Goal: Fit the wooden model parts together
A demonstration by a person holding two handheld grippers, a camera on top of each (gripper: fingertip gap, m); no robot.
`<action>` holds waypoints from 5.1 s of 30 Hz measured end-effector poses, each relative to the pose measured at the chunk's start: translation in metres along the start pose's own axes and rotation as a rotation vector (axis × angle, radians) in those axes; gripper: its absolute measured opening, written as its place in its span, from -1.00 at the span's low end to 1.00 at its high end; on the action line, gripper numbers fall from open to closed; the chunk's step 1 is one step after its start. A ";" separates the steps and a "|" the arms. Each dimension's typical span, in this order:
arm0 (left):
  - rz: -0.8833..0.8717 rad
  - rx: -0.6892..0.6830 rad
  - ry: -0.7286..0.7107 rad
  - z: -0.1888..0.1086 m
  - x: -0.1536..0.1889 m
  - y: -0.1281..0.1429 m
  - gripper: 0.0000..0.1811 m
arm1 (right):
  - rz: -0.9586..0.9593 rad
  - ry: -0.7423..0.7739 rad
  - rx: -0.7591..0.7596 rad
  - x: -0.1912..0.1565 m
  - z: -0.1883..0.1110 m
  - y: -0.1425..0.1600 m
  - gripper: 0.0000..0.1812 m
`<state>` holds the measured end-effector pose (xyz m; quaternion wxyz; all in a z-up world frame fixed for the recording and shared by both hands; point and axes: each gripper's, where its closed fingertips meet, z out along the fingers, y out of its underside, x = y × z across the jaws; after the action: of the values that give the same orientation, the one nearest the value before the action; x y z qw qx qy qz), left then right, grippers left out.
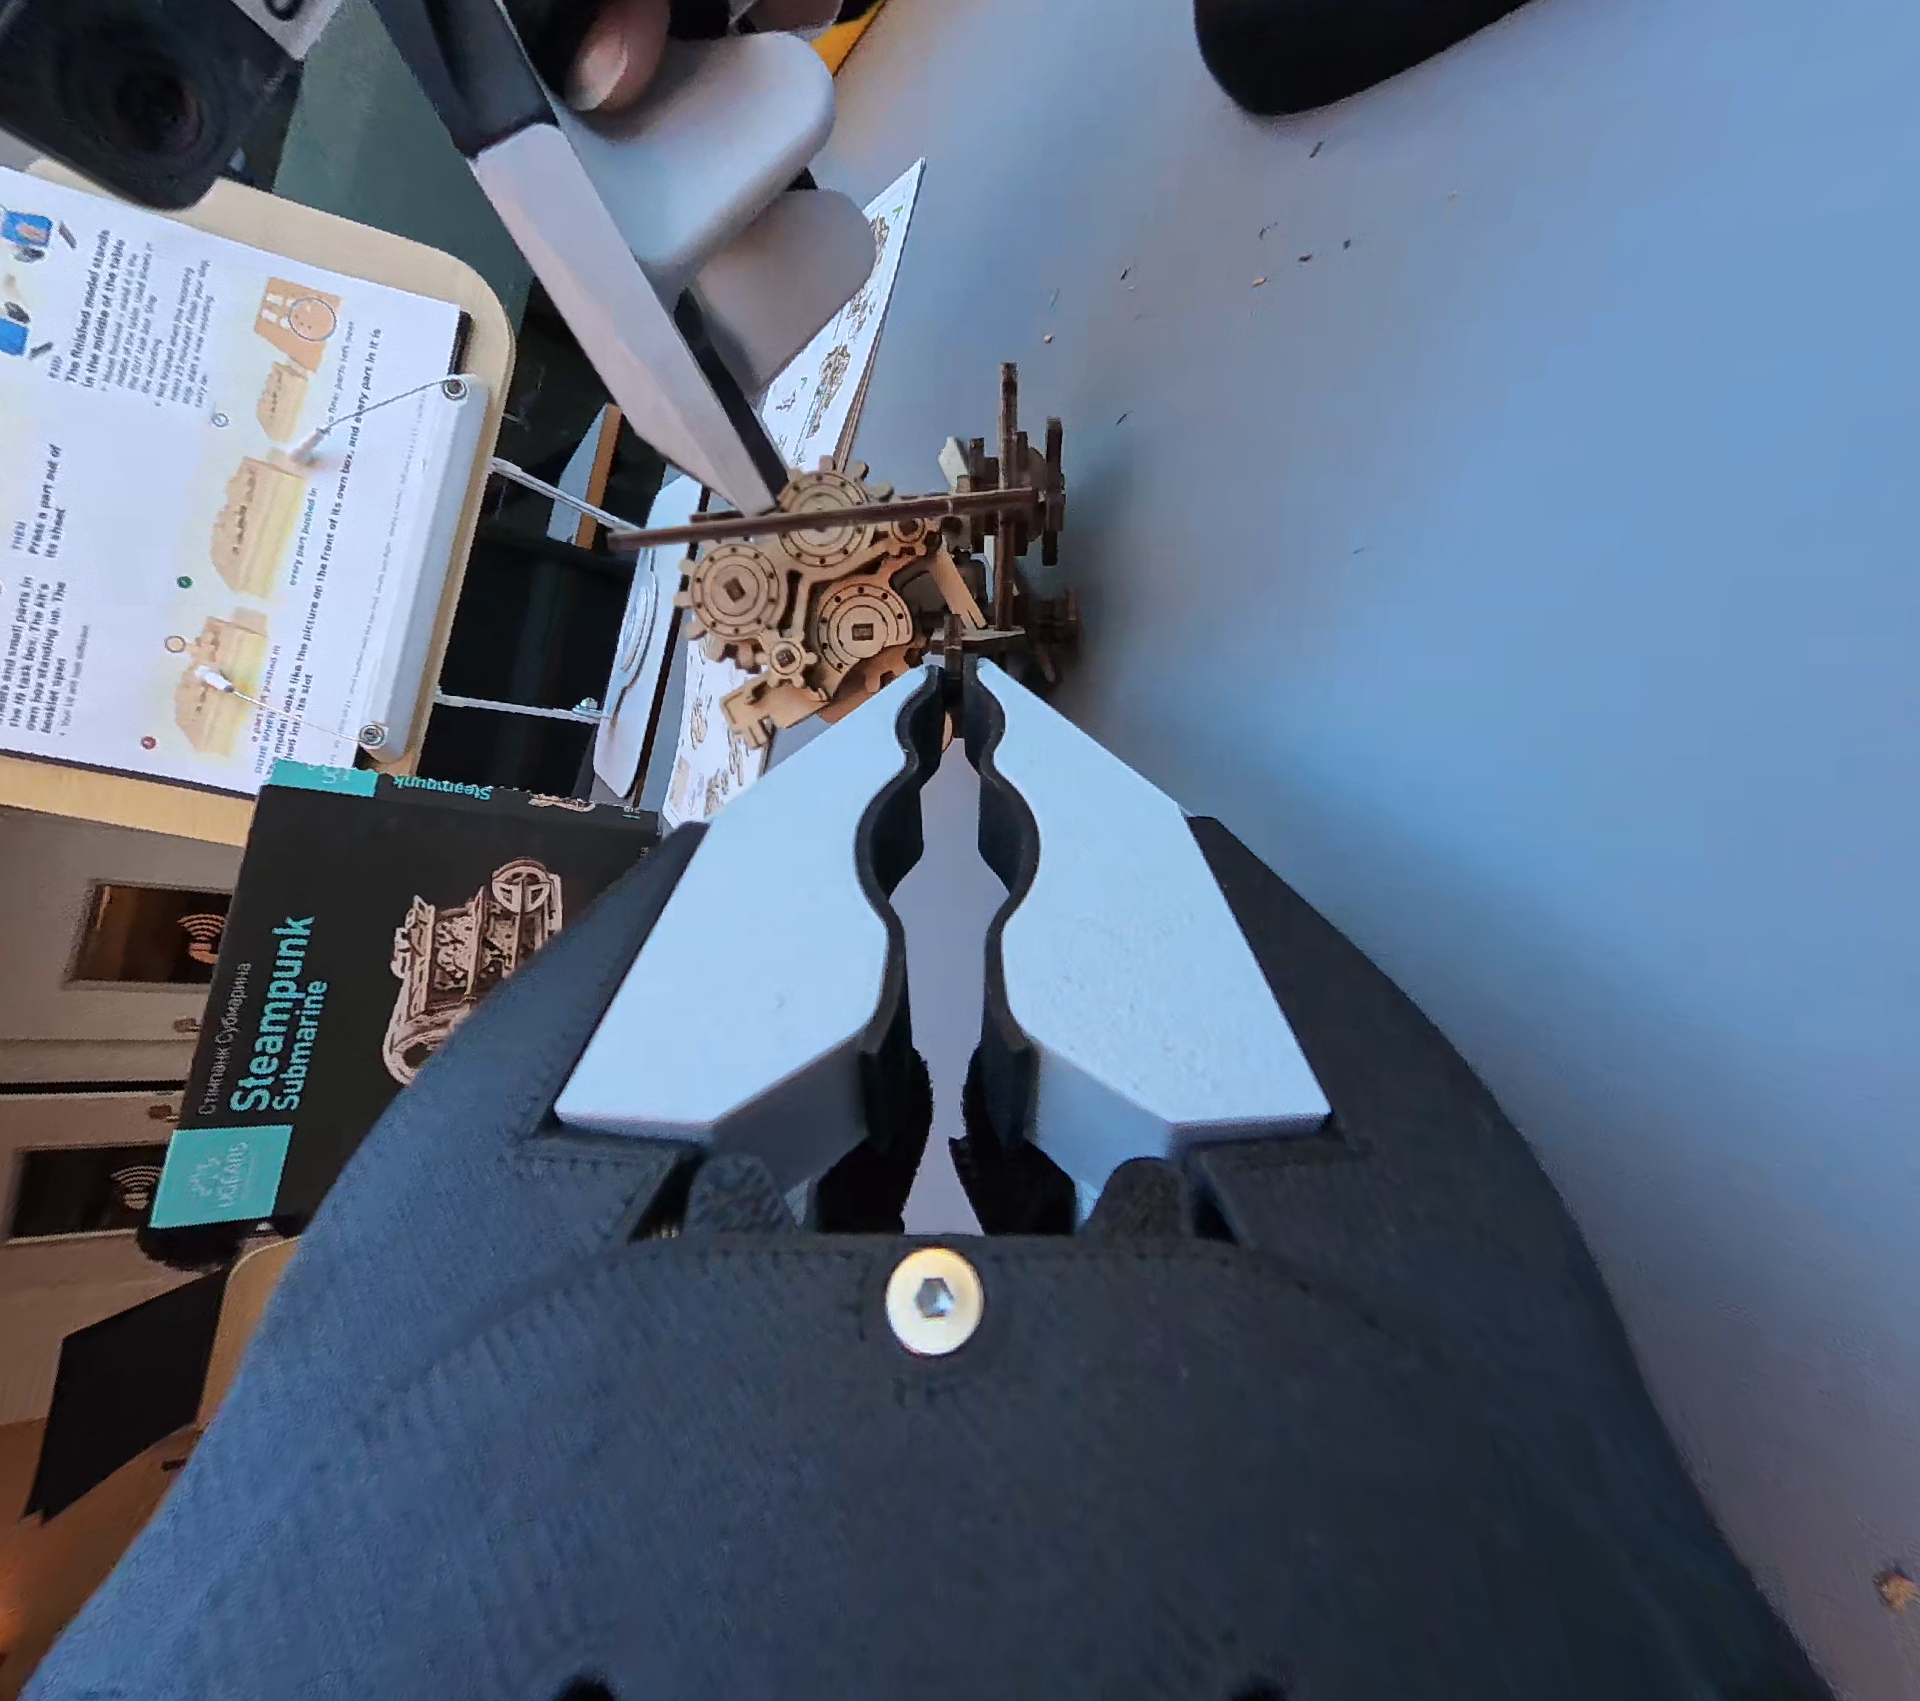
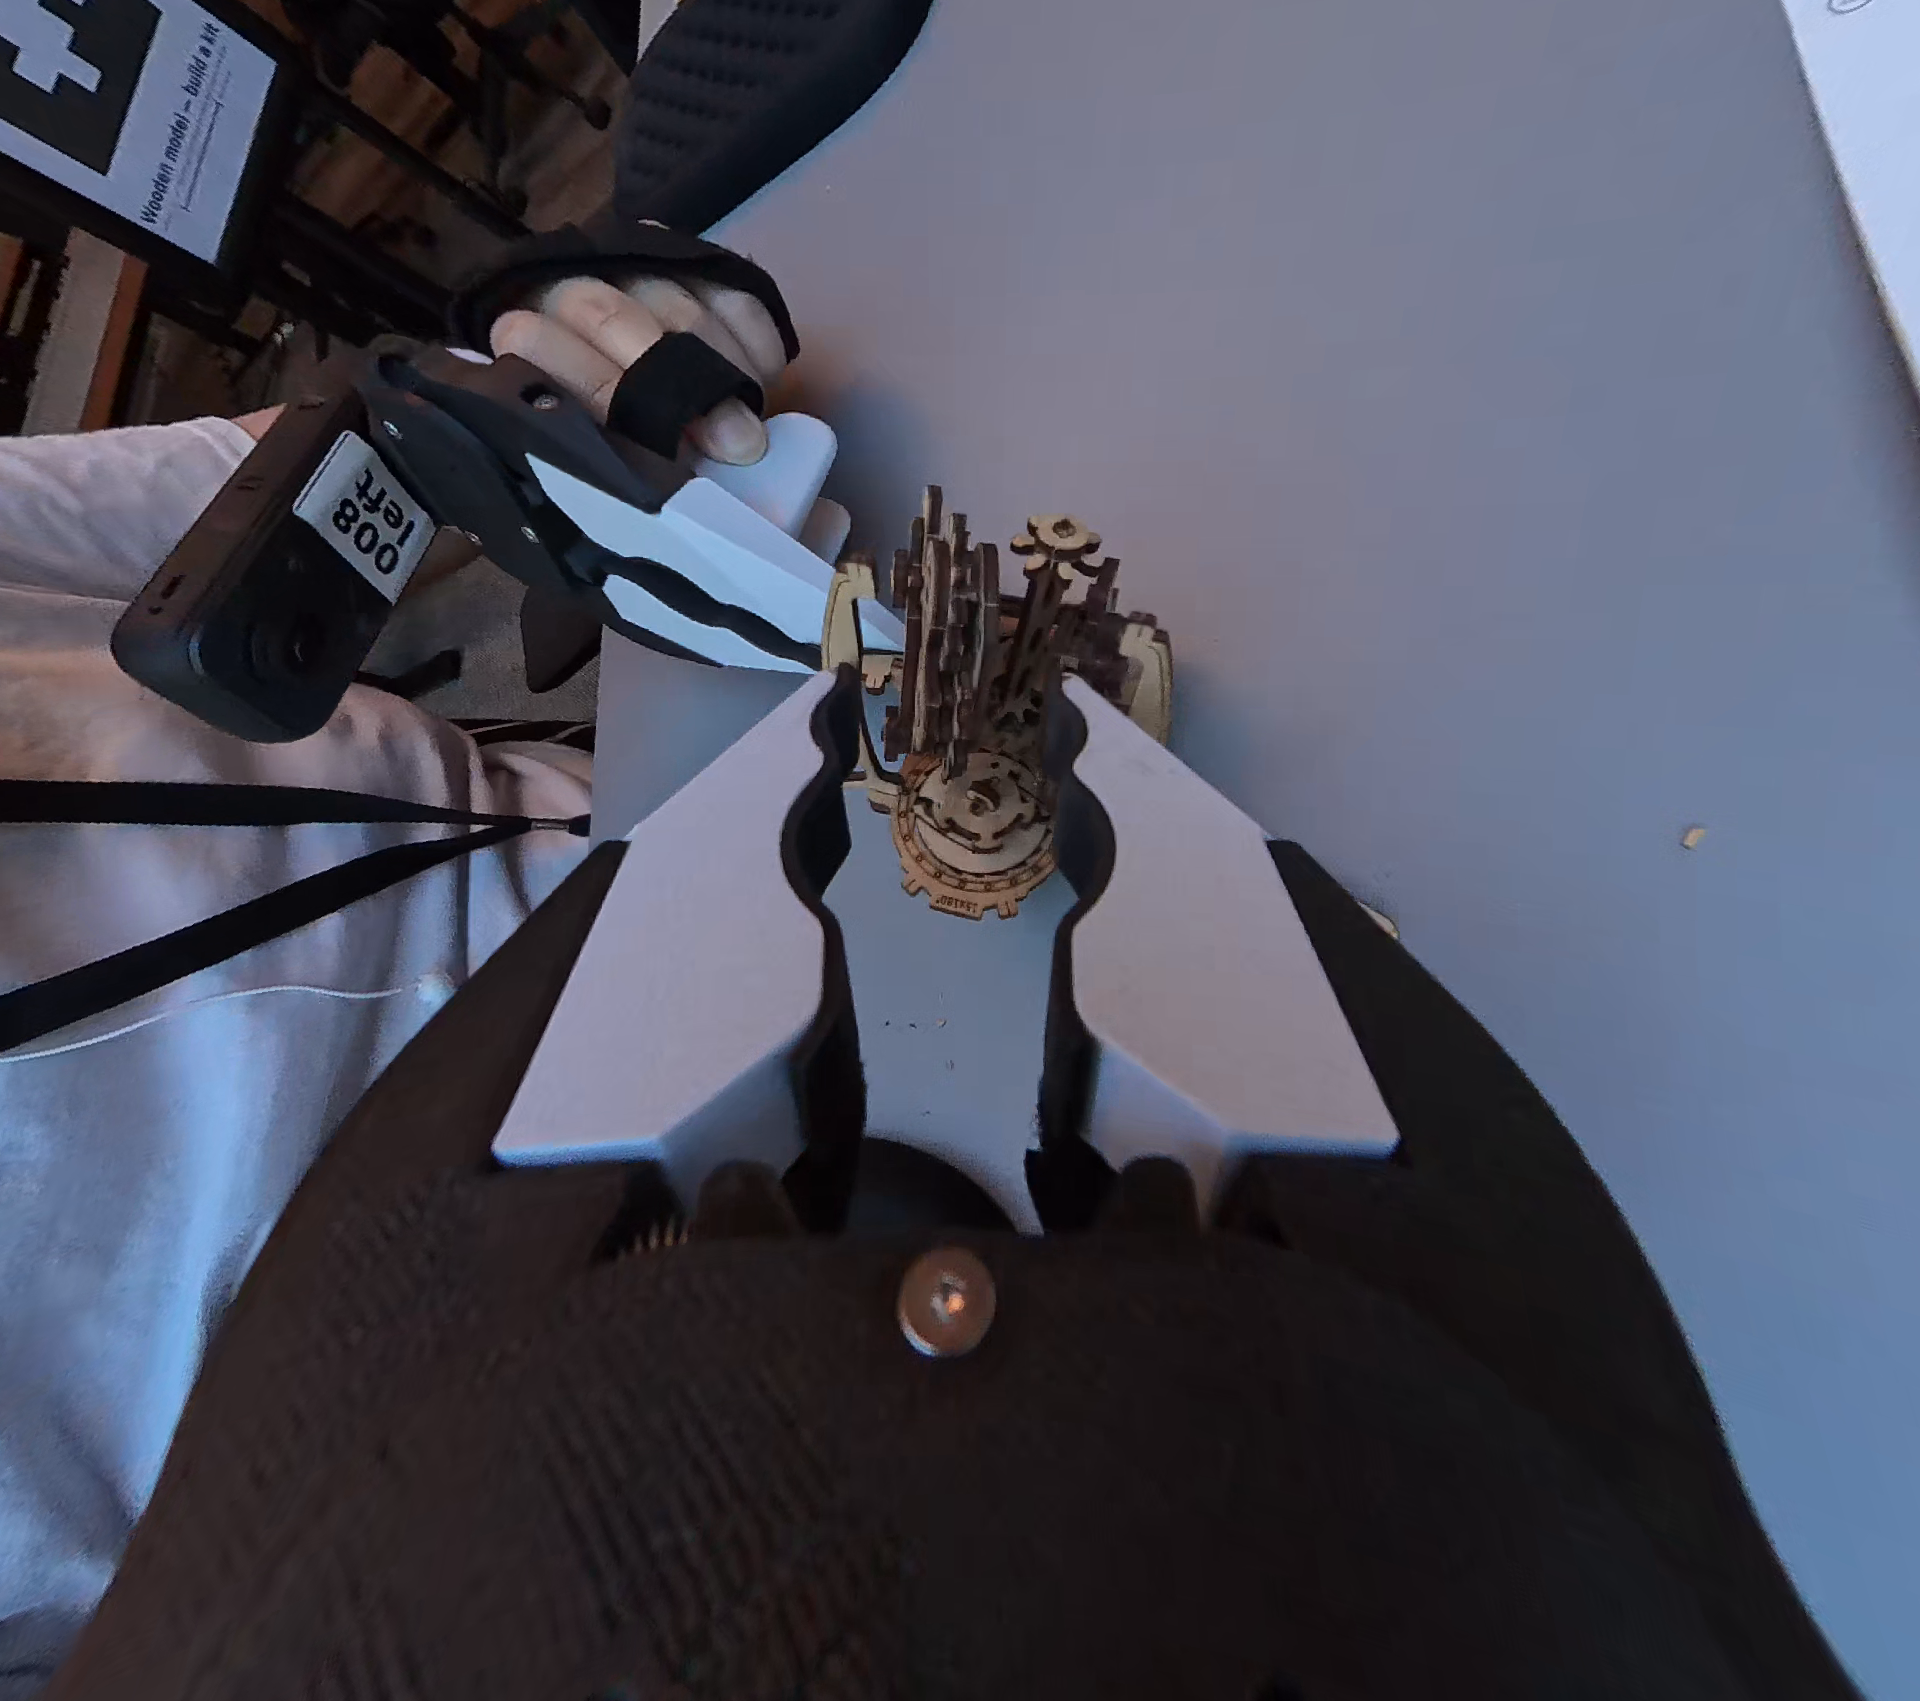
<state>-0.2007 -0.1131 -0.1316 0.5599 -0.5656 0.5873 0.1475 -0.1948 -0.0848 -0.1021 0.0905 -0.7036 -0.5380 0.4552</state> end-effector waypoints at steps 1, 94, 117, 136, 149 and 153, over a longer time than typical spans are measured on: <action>0.012 0.000 -0.001 0.000 0.001 0.000 -0.99 | -0.001 0.006 -0.008 -0.001 0.002 0.001 -0.66; -0.085 -0.049 -0.014 0.021 -0.002 0.002 -0.81 | -0.016 0.066 0.248 0.006 0.000 0.012 -0.88; -0.118 -0.058 0.005 0.021 -0.003 0.003 -0.82 | -0.057 0.128 0.280 0.005 0.003 0.018 -0.89; -0.203 -0.086 0.031 0.023 -0.006 0.005 -0.83 | -0.072 0.160 0.307 0.009 0.004 0.015 -0.88; -0.082 -0.077 -0.026 0.023 -0.005 0.004 -0.82 | 0.007 0.130 0.261 0.009 0.003 0.015 -0.89; -0.107 -0.084 -0.016 0.023 -0.006 0.005 -0.82 | 0.042 0.144 0.257 0.010 0.004 0.014 -0.88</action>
<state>-0.1950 -0.0897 -0.1372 0.5474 -0.6181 0.5449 0.1465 -0.1887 -0.0835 -0.1182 0.2086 -0.7282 -0.4525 0.4706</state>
